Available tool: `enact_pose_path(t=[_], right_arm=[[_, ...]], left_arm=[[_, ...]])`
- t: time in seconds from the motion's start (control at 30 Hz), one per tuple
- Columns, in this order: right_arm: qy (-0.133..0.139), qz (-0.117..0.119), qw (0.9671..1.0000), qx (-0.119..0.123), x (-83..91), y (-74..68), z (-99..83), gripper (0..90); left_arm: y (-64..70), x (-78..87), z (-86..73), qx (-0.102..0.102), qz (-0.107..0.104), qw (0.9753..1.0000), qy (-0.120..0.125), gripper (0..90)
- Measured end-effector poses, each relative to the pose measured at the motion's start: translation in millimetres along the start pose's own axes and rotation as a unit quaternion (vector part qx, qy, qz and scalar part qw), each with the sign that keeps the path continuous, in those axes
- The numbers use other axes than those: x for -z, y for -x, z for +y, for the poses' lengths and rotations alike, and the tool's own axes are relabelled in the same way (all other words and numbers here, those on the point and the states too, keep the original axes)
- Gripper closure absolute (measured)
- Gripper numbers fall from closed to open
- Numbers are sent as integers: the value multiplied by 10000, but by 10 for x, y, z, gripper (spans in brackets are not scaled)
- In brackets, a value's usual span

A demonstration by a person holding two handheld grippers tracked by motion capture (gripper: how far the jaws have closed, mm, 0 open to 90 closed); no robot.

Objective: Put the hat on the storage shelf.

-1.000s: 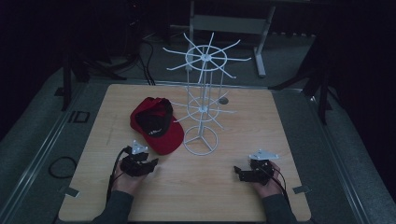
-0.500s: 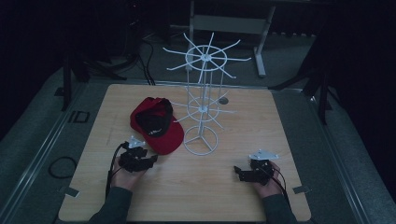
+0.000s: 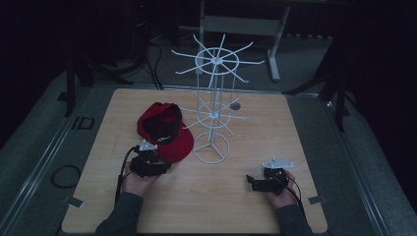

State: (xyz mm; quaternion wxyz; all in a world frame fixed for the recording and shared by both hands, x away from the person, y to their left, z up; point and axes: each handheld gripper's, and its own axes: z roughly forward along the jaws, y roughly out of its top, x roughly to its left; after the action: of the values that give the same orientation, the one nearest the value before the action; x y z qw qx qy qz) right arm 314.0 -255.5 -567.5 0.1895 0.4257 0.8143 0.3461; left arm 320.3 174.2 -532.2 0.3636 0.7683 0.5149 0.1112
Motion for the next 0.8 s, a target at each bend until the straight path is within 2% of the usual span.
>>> enact_pose_path(t=[0.17, 0.37, 0.5, 0.67, 0.8], right_arm=[[3, 1, 10000, -7, 0, -1, 0, 151], [0, 2, 10000, -9, 0, -1, 0, 151], [-6, 1, 10000, -11, 1, -1, 1, 151], [-5, 3, 10000, -9, 1, -1, 1, 151], [3, 2, 10000, -9, 0, -2, 0, 151]], left_arm=[[-36, -93, 68, 206, -198, 9996, -68, 435], [-64, -213, 137, 385, -328, 9986, -185, 464], [-89, -250, 164, 476, -281, 9983, -183, 507], [-84, -279, 154, 409, -99, 9988, -242, 550], [-43, -278, 135, 275, 80, 9994, -217, 598]])
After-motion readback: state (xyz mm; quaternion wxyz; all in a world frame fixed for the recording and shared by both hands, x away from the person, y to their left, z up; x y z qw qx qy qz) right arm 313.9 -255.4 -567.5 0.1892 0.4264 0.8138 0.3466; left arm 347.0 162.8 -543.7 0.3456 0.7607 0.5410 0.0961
